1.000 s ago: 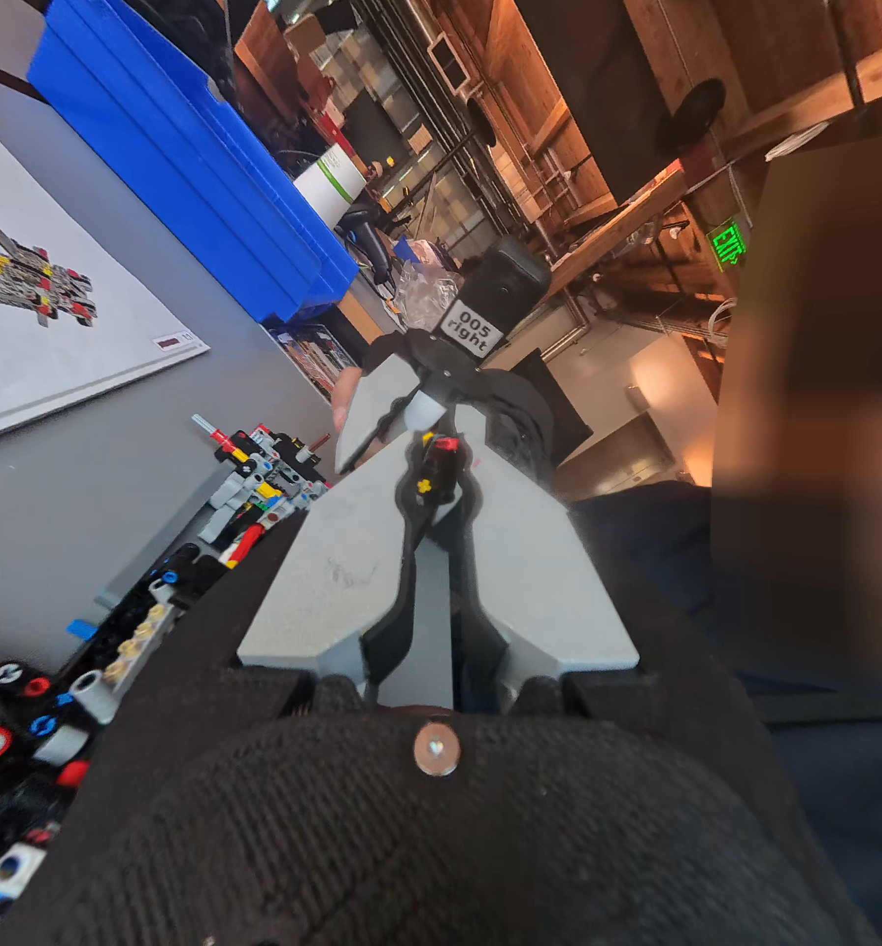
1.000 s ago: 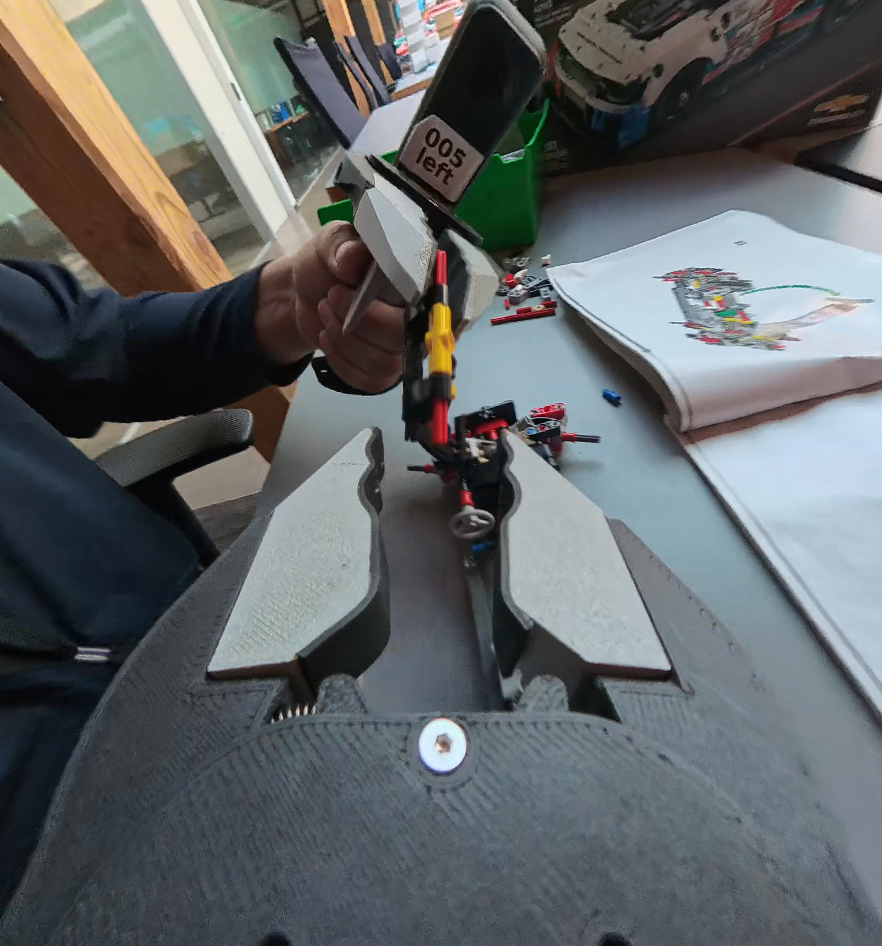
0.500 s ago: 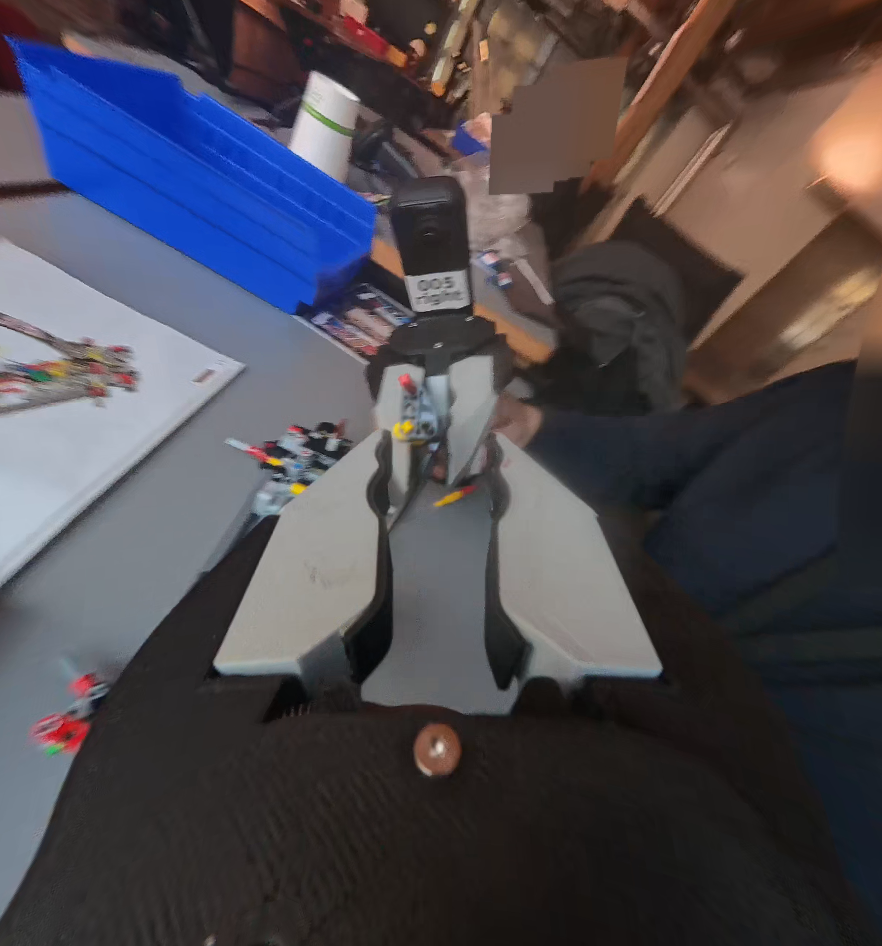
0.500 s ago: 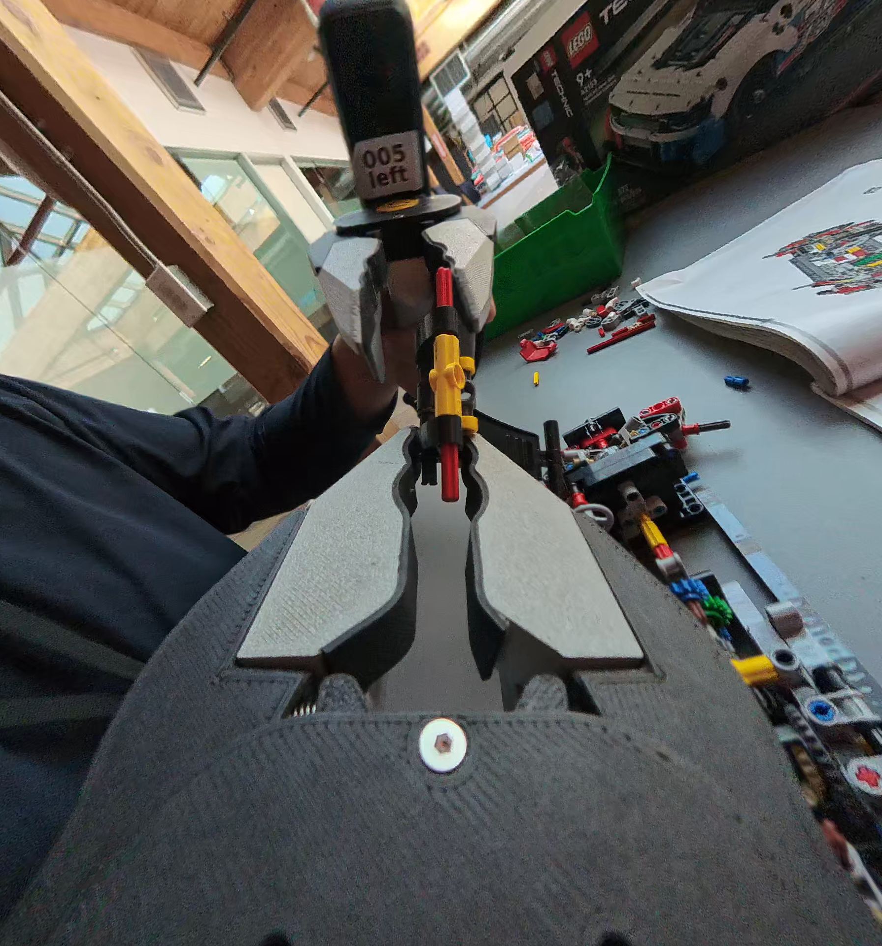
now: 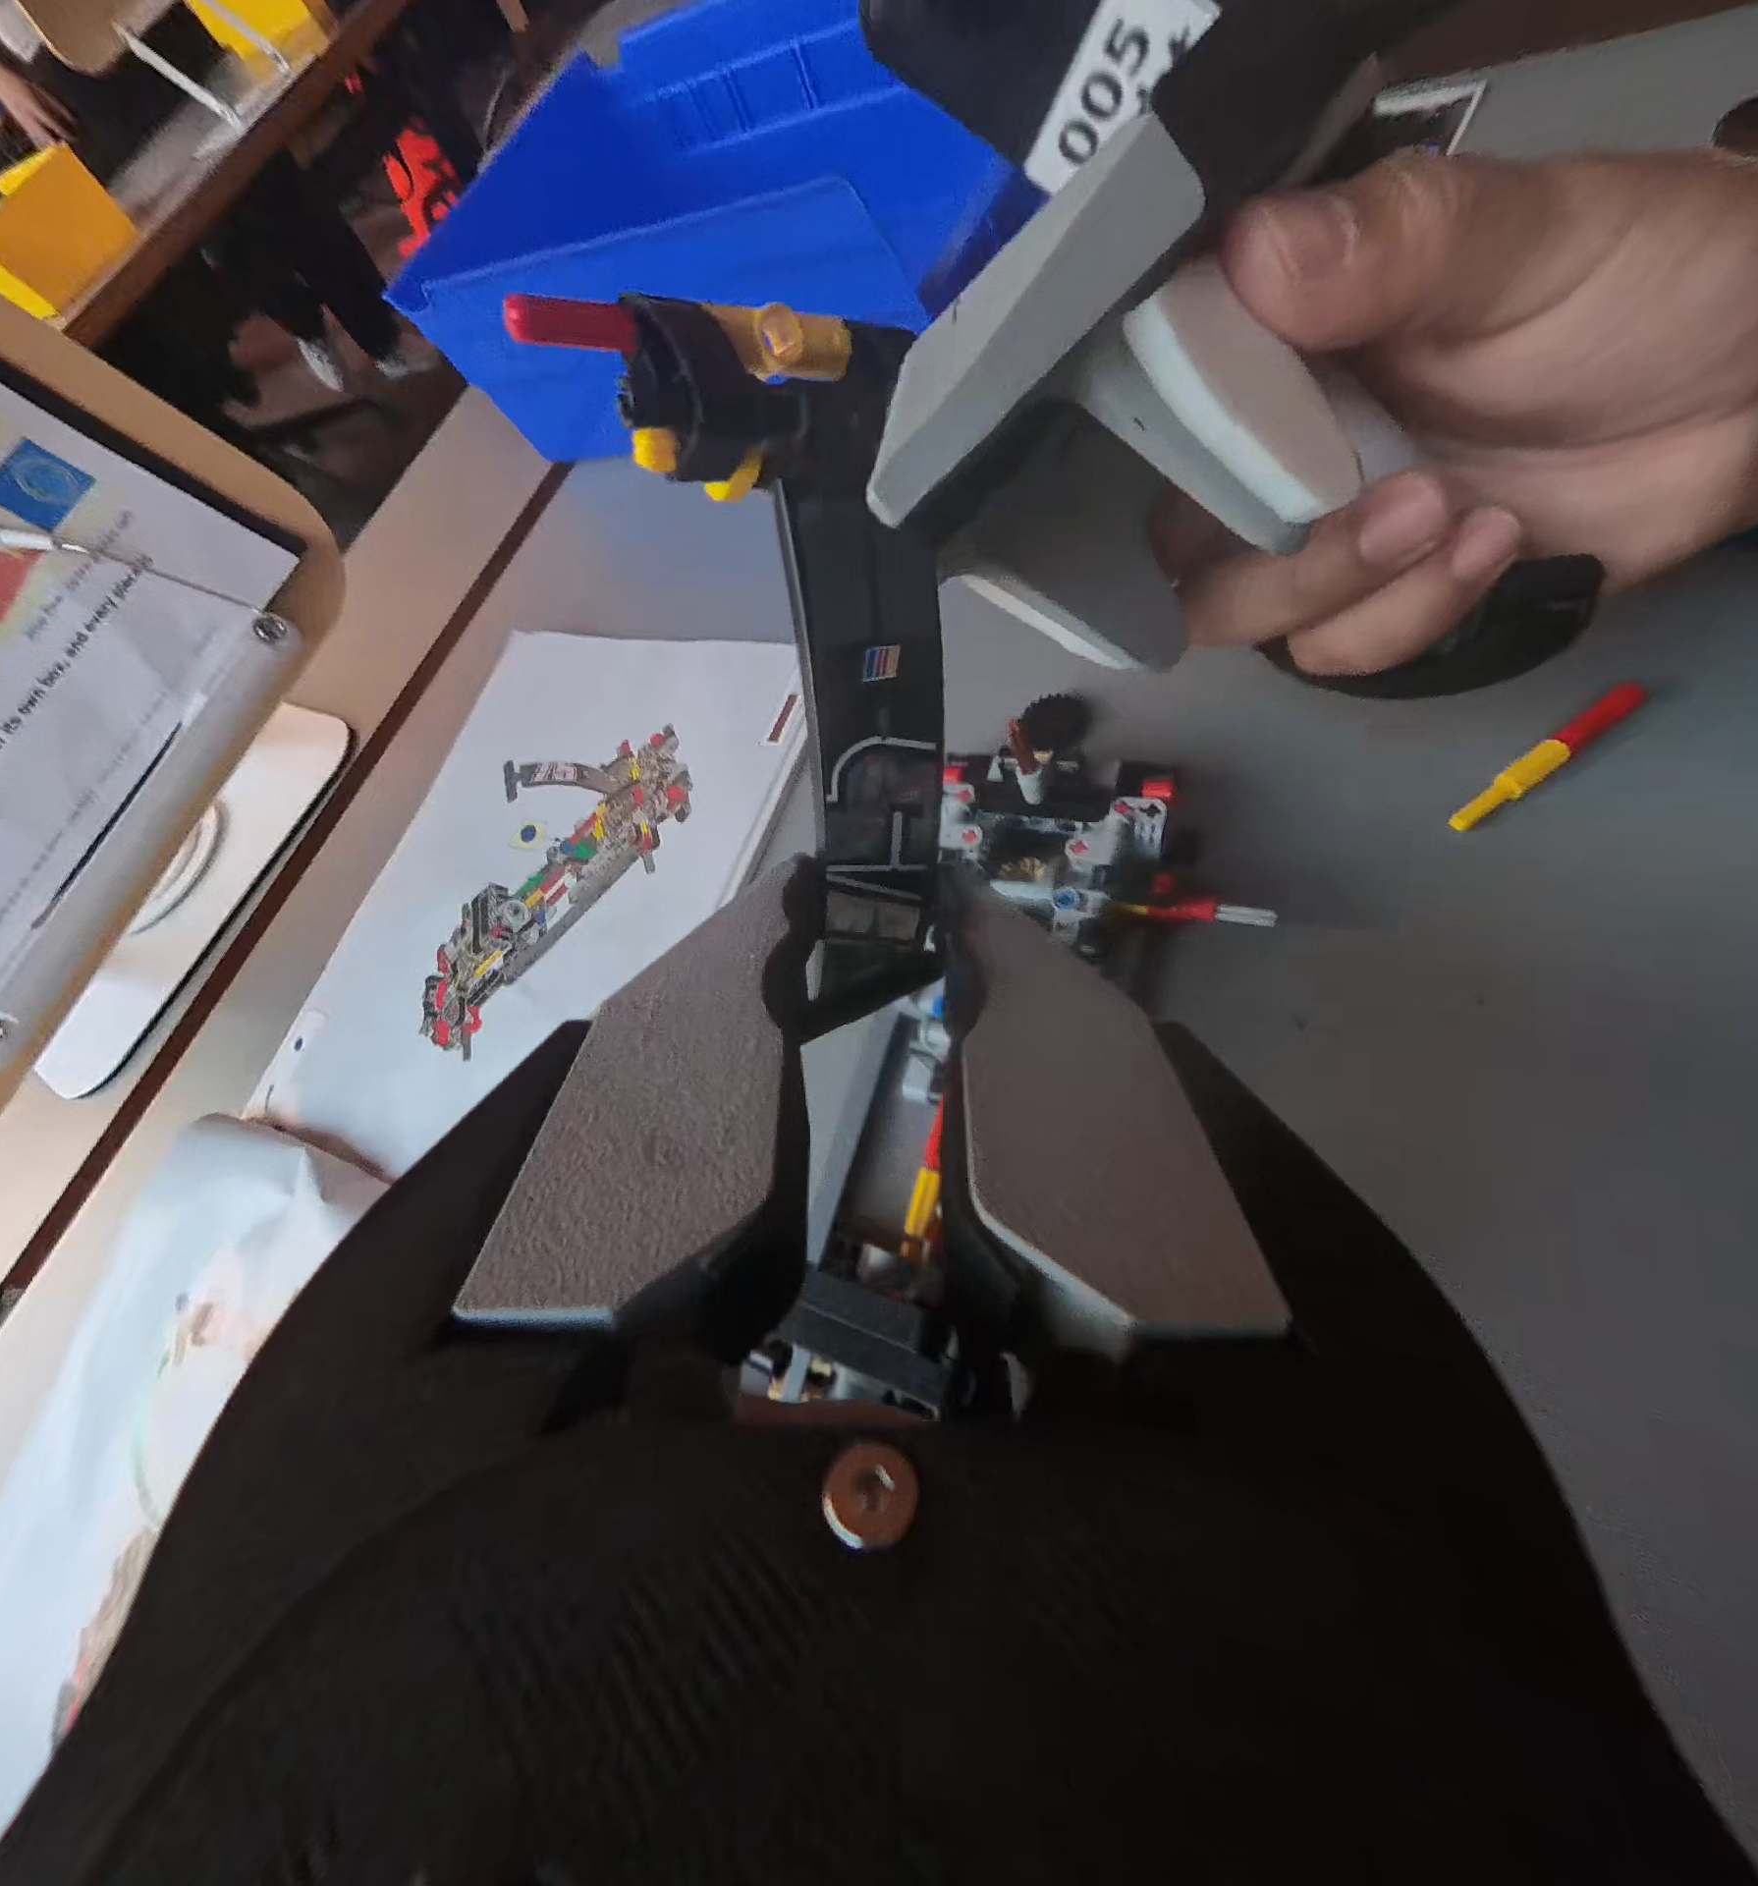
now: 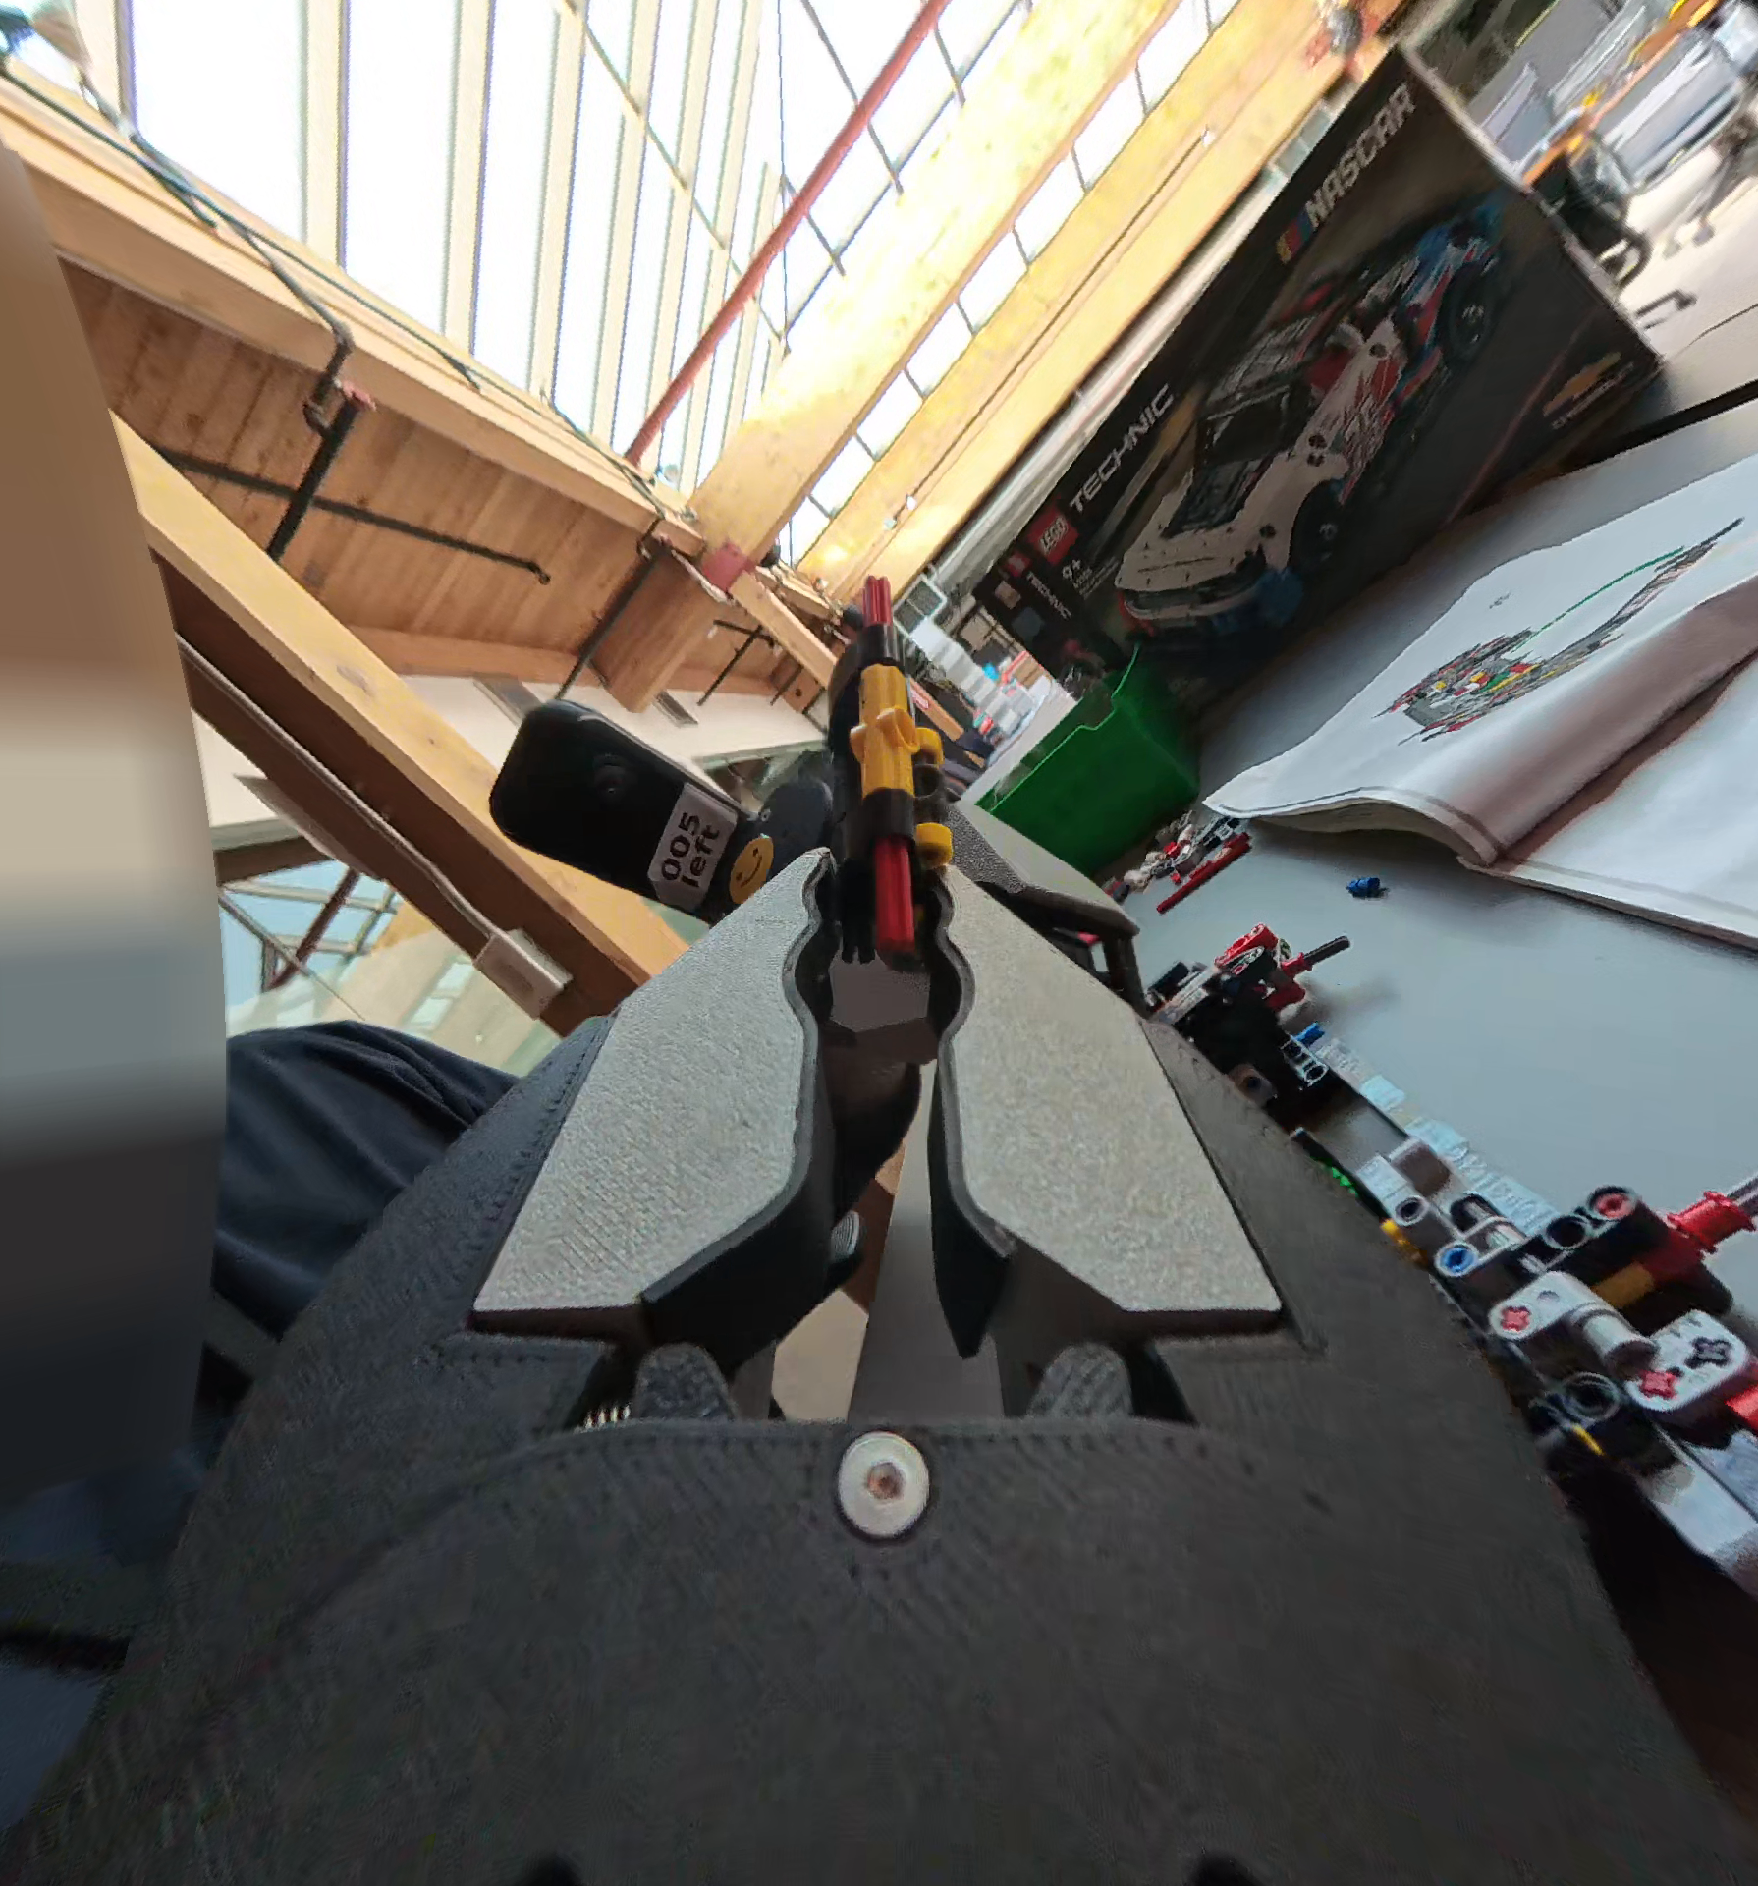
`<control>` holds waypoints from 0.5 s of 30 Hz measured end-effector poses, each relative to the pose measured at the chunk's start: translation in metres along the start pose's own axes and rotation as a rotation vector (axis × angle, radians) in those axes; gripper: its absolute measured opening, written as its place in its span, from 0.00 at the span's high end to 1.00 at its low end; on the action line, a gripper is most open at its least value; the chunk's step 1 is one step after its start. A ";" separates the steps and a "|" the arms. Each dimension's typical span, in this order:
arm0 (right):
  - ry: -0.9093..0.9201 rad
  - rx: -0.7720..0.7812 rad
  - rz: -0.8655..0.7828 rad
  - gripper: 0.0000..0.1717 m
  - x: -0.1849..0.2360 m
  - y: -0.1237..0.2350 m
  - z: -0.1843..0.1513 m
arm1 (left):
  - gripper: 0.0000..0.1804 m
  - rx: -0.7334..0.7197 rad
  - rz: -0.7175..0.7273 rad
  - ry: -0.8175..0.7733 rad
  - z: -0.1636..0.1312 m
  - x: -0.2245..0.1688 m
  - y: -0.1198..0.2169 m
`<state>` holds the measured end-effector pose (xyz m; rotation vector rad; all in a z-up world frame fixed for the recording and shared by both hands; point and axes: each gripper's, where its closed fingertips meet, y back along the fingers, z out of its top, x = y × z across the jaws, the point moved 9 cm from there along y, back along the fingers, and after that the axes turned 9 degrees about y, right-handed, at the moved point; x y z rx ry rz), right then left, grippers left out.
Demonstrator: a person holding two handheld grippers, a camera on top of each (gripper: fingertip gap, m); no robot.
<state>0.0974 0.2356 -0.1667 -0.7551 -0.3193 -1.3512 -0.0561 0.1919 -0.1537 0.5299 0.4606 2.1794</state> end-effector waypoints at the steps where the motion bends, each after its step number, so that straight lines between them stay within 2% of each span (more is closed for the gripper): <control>1: -0.014 -0.031 -0.007 0.93 -0.003 0.003 0.002 | 0.89 -0.017 -0.019 0.020 0.002 0.004 -0.003; 2: -0.033 -0.059 -0.011 0.93 -0.005 0.005 0.003 | 0.87 -0.033 -0.037 0.051 0.005 0.007 -0.005; 4: -0.069 -0.104 -0.013 0.93 -0.009 0.009 0.004 | 0.71 -0.050 -0.044 0.107 0.013 0.009 -0.010; 5: -0.083 -0.118 -0.014 0.93 -0.011 0.010 0.004 | 0.69 -0.050 -0.028 0.102 0.016 0.009 -0.014; 7: -0.101 -0.137 -0.013 0.93 -0.012 0.011 0.003 | 0.72 -0.068 0.020 0.040 0.022 0.005 -0.020; 9: -0.100 -0.137 -0.018 0.93 -0.012 0.012 0.003 | 0.86 -0.102 0.072 -0.044 0.025 0.000 -0.025; 12: -0.076 -0.148 -0.047 0.93 -0.012 0.016 0.004 | 0.87 -0.088 0.115 -0.102 0.028 -0.002 -0.031; 15: -0.044 -0.118 -0.071 0.92 -0.014 0.020 0.006 | 0.89 -0.055 0.006 -0.057 0.031 0.004 -0.027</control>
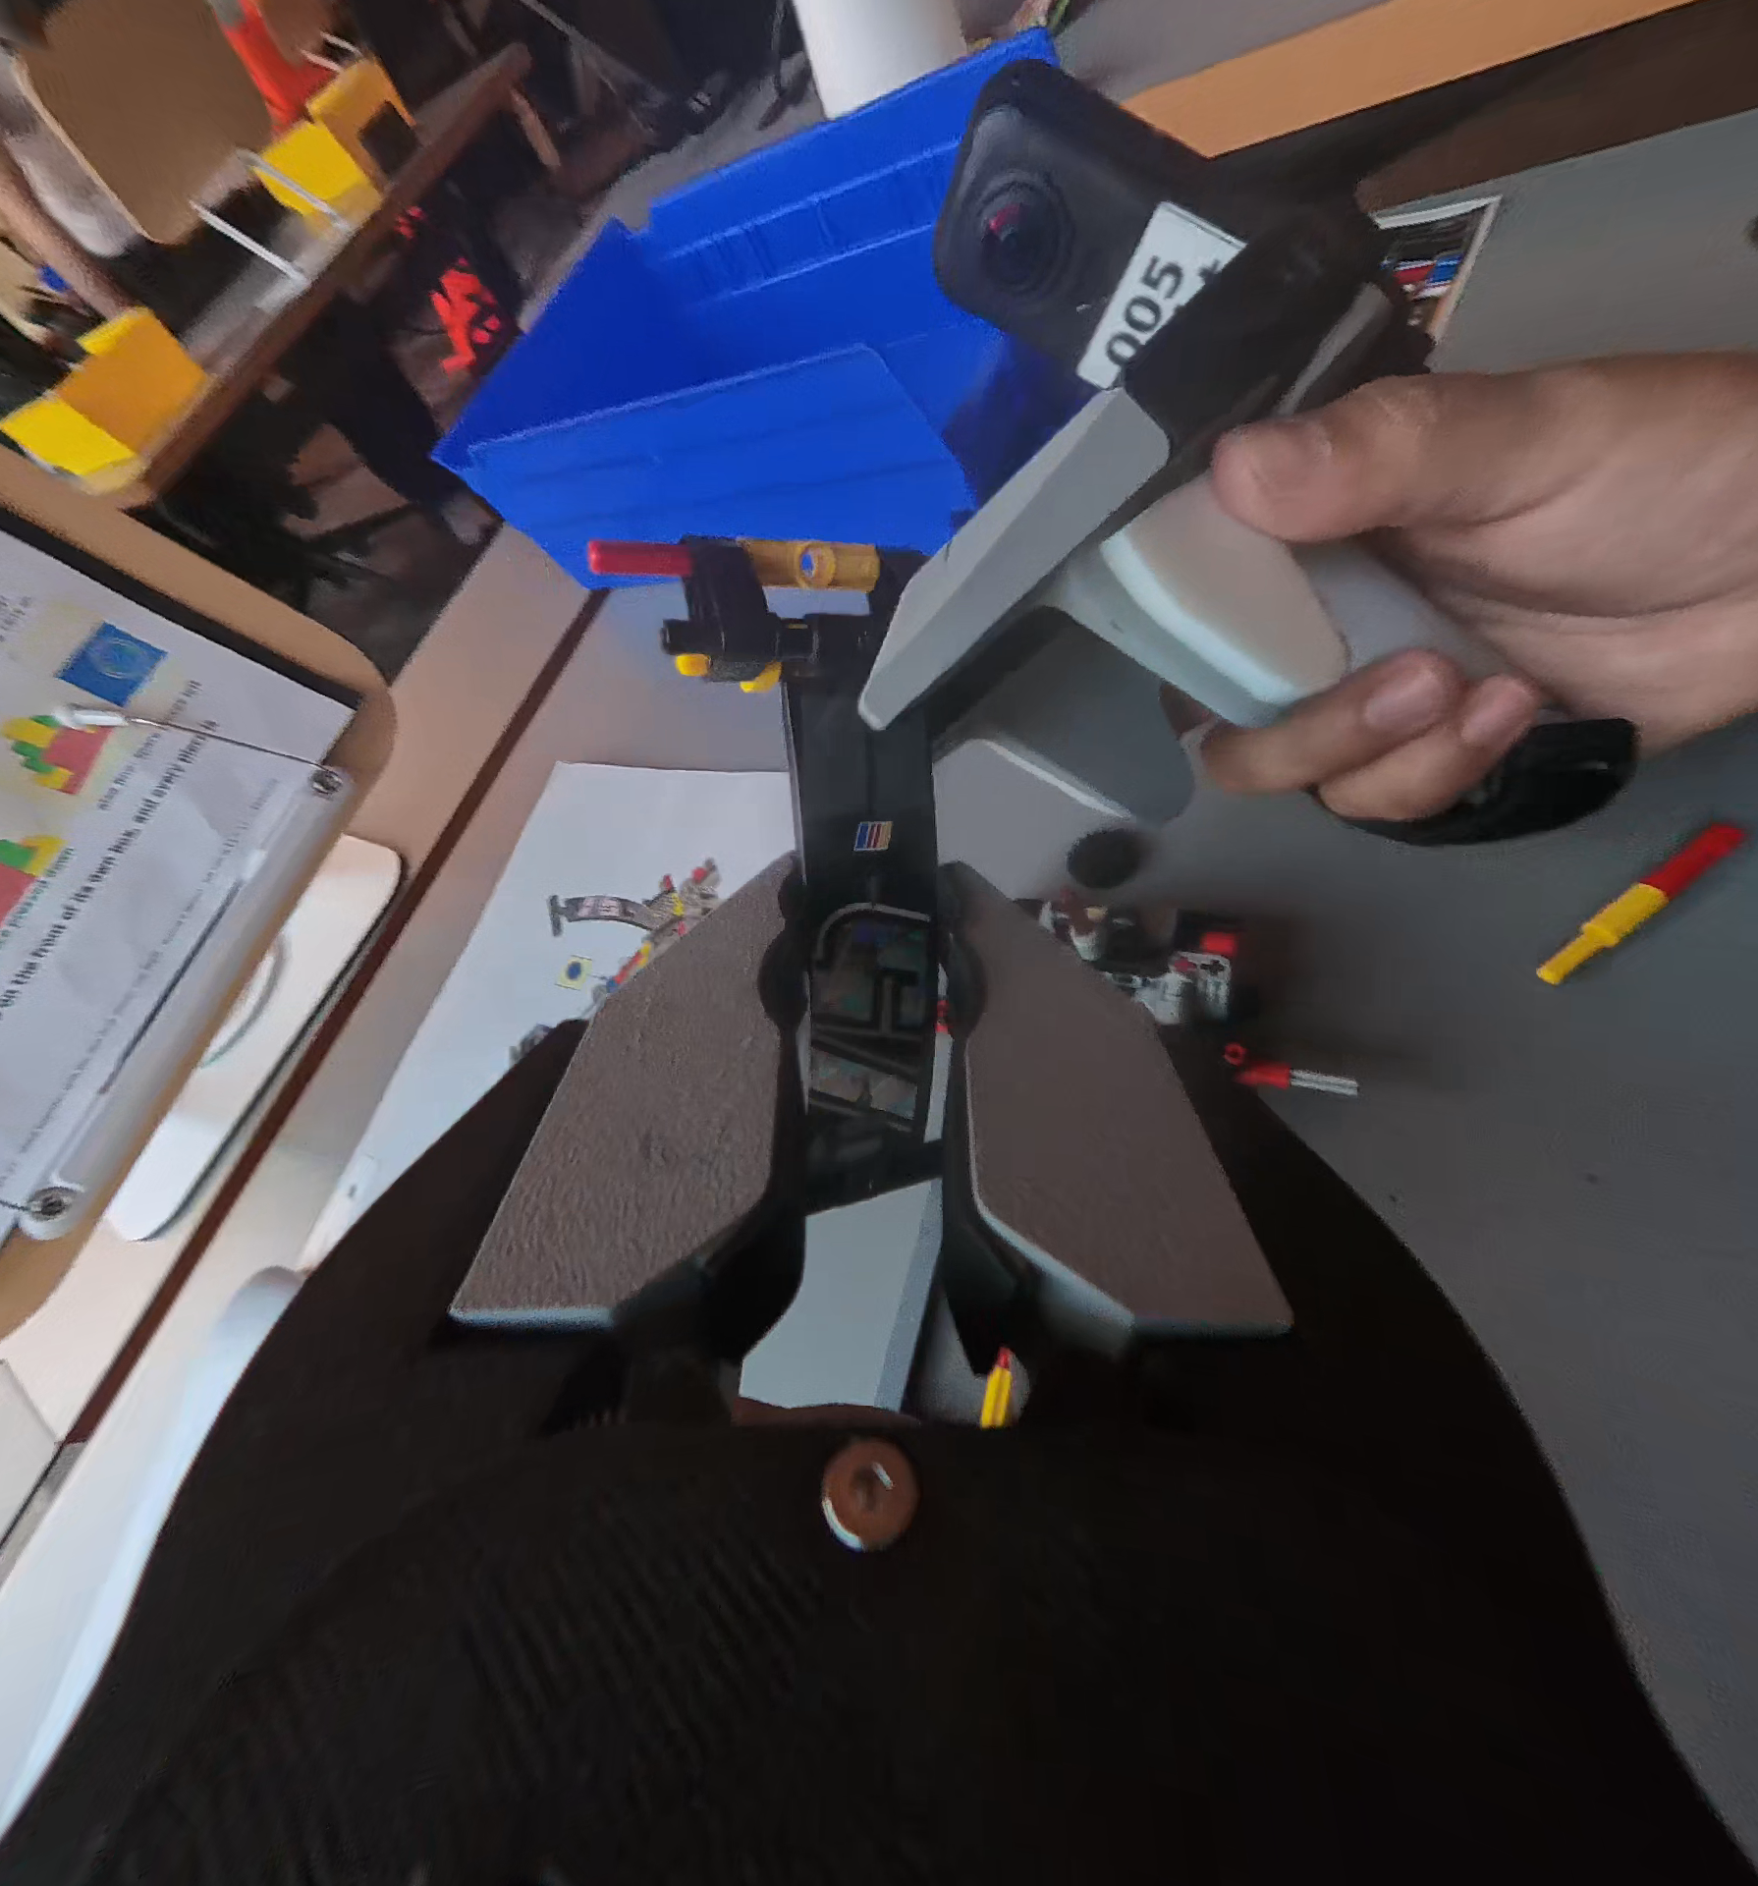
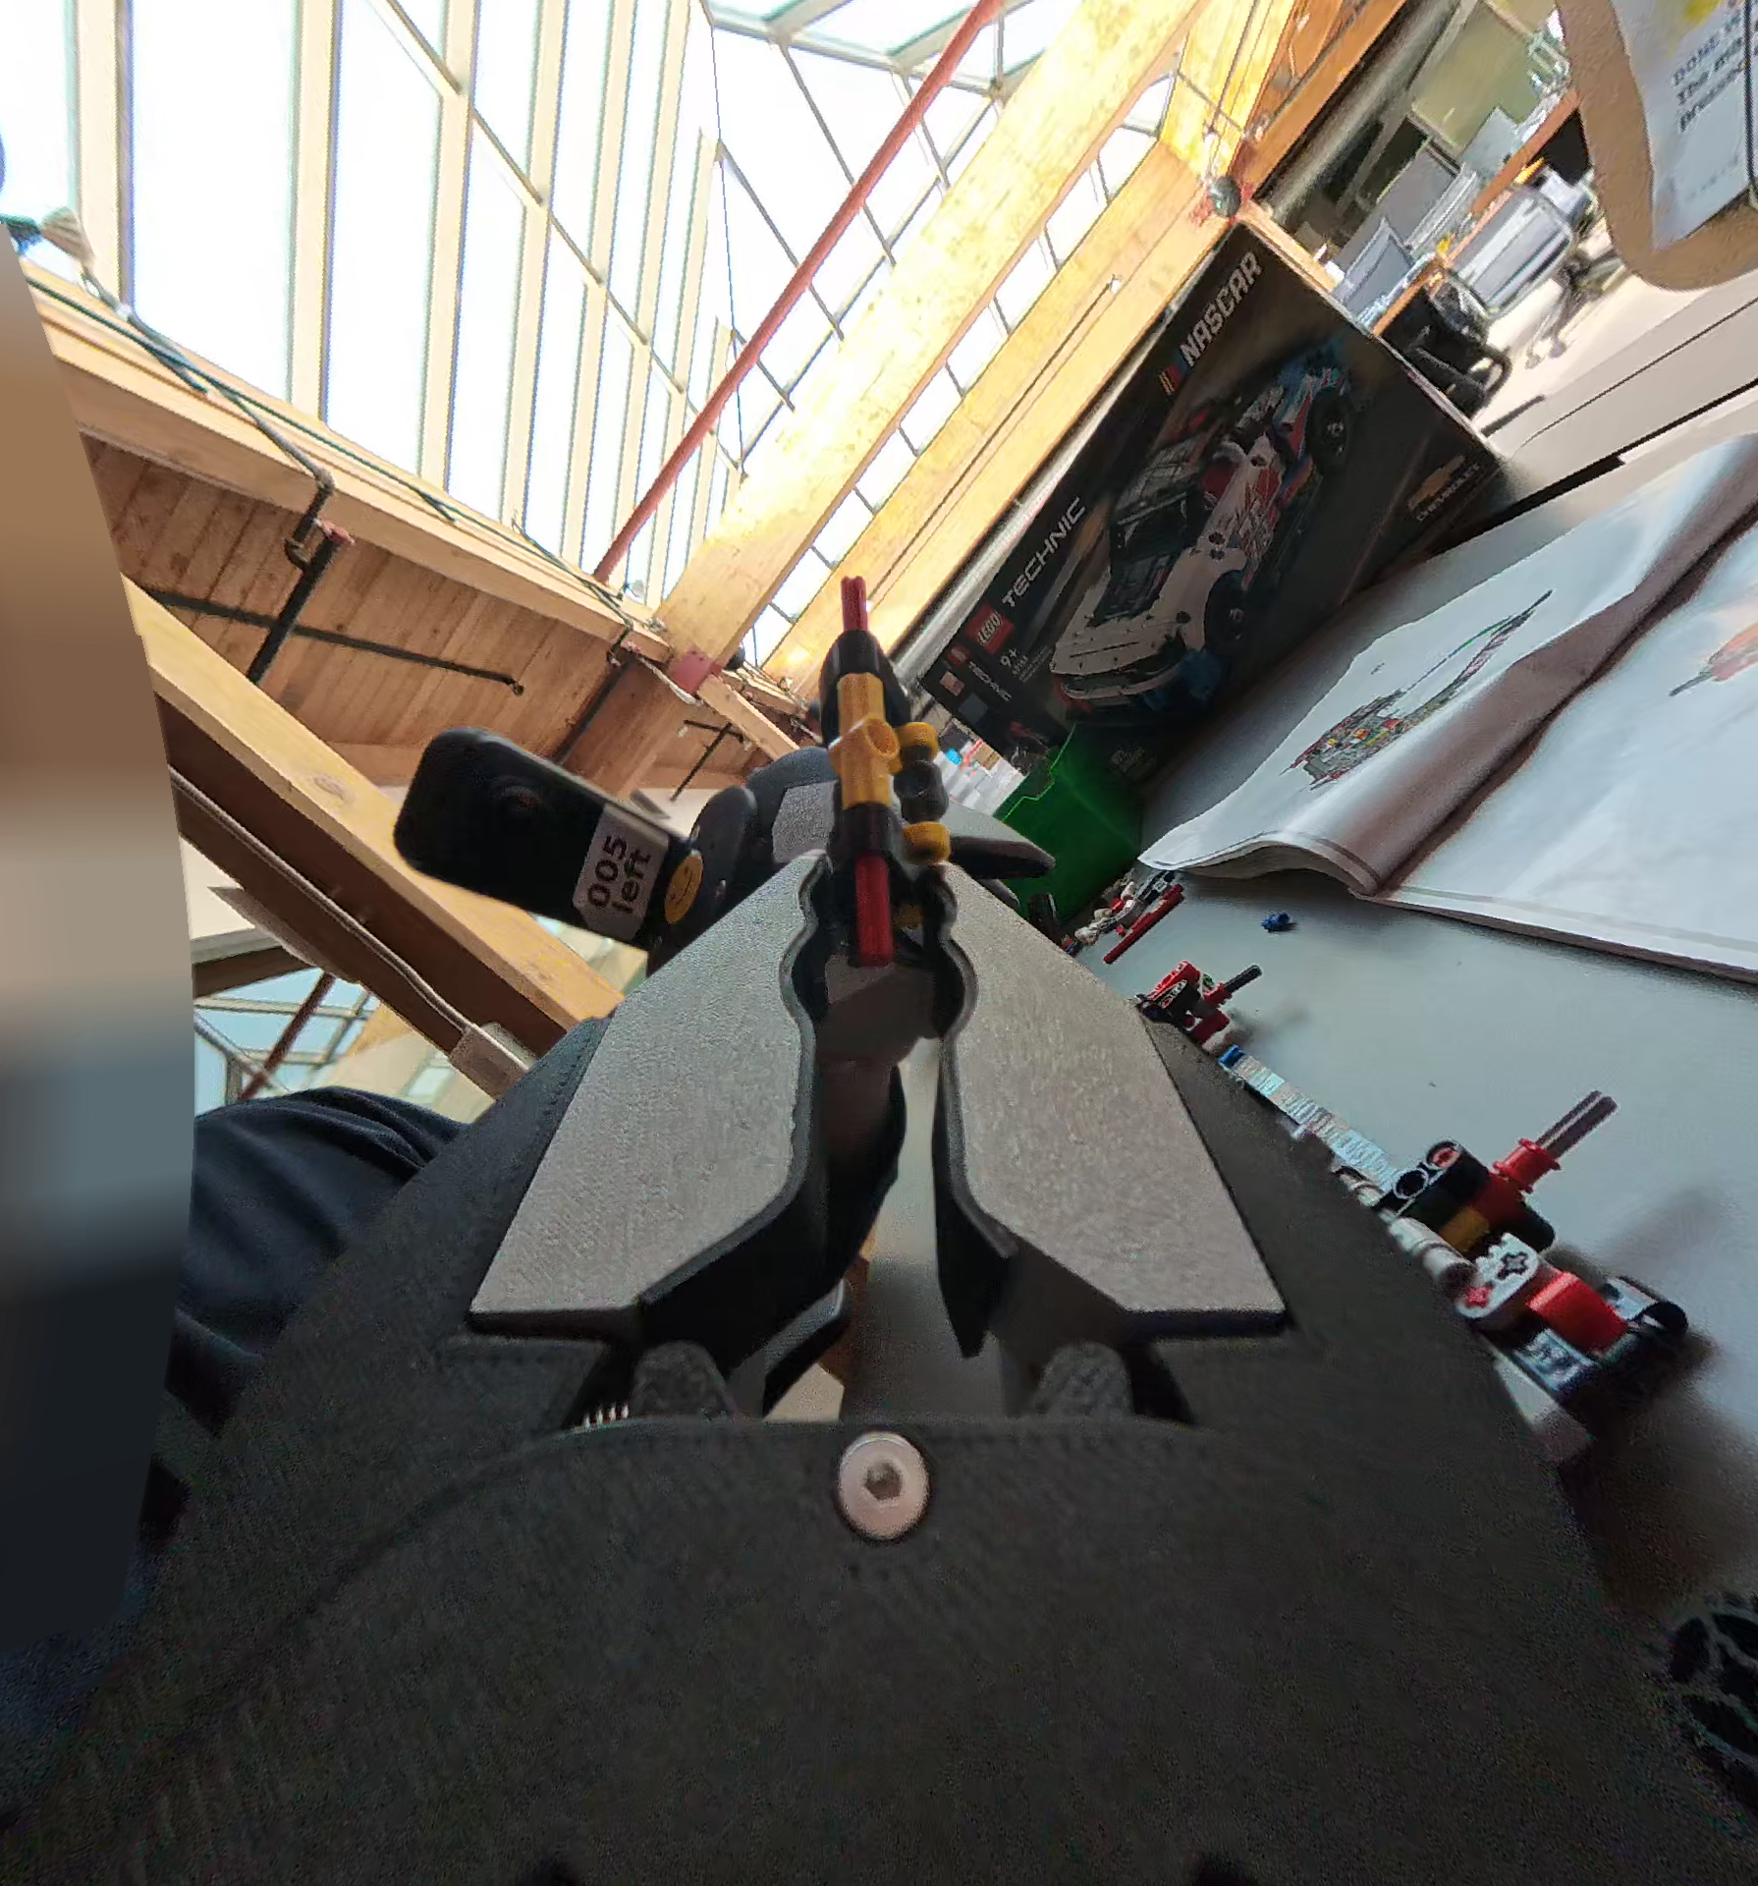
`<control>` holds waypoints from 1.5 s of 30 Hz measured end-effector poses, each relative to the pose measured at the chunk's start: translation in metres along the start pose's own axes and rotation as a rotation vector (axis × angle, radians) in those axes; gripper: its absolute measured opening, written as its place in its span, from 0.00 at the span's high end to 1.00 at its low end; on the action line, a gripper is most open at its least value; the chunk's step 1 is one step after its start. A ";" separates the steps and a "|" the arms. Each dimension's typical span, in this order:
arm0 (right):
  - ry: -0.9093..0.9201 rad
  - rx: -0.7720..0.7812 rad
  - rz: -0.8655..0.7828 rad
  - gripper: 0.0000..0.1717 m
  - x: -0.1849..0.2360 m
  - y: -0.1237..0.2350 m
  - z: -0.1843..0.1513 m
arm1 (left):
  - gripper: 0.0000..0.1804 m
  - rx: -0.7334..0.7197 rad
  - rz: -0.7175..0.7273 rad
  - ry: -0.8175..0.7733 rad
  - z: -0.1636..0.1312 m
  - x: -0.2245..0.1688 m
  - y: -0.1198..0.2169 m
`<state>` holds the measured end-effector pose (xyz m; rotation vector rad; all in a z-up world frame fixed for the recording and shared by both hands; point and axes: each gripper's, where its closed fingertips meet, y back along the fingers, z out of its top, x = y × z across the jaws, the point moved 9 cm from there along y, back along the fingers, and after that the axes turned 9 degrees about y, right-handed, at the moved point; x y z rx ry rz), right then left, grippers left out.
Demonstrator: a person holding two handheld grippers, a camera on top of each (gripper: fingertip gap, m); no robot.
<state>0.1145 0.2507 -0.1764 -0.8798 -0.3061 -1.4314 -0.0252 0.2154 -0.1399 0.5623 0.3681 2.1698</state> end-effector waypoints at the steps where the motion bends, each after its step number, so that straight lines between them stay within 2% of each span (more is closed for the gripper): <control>1: 0.020 0.014 0.000 0.90 0.000 0.001 0.002 | 0.88 0.025 -0.033 0.021 0.000 0.004 0.002; 3: 0.069 0.055 -0.007 0.84 0.001 0.004 0.008 | 0.88 0.131 -0.140 0.080 -0.005 0.013 0.006; 10: 0.377 0.191 -0.160 0.84 0.001 0.030 0.034 | 0.89 0.402 -0.424 0.258 -0.016 0.023 0.013; 12: 0.482 0.280 -0.194 0.84 0.003 0.036 0.035 | 0.89 0.481 -0.430 0.272 -0.022 0.020 0.007; 14: 0.579 0.367 -0.215 0.85 0.003 0.042 0.035 | 0.89 0.499 -0.428 0.275 -0.025 0.018 0.000; 18: 0.695 0.575 -0.236 0.85 -0.002 0.057 0.028 | 0.89 0.547 -0.477 0.186 -0.029 0.013 -0.005; 21: 0.764 0.755 -0.281 0.84 -0.011 0.067 0.017 | 0.89 0.545 -0.519 0.122 -0.029 0.014 -0.006; 25: 0.774 0.859 -0.286 0.80 -0.019 0.066 0.005 | 0.89 0.472 -0.628 0.058 -0.019 0.014 -0.003; 28: 0.803 0.963 -0.320 0.77 -0.027 0.066 -0.006 | 0.89 0.466 -0.707 -0.061 -0.017 0.013 0.000; 32: 0.815 1.061 -0.349 0.78 -0.037 0.063 -0.018 | 0.89 0.441 -0.747 -0.166 -0.017 0.015 -0.008; 36: 0.810 1.058 -0.351 0.81 -0.038 0.060 -0.018 | 0.89 0.201 -0.848 -0.172 0.002 0.012 -0.010; 39: 0.807 1.059 -0.348 0.89 -0.039 0.059 -0.018 | 0.89 0.335 -0.716 -0.176 -0.013 0.020 -0.030; 42: 0.800 1.060 -0.341 0.90 -0.039 0.059 -0.018 | 0.90 0.395 -0.770 -0.126 -0.027 0.021 -0.039; 45: 0.820 1.067 -0.332 0.90 -0.038 0.058 -0.019 | 0.90 0.413 -0.749 -0.141 -0.027 0.025 -0.034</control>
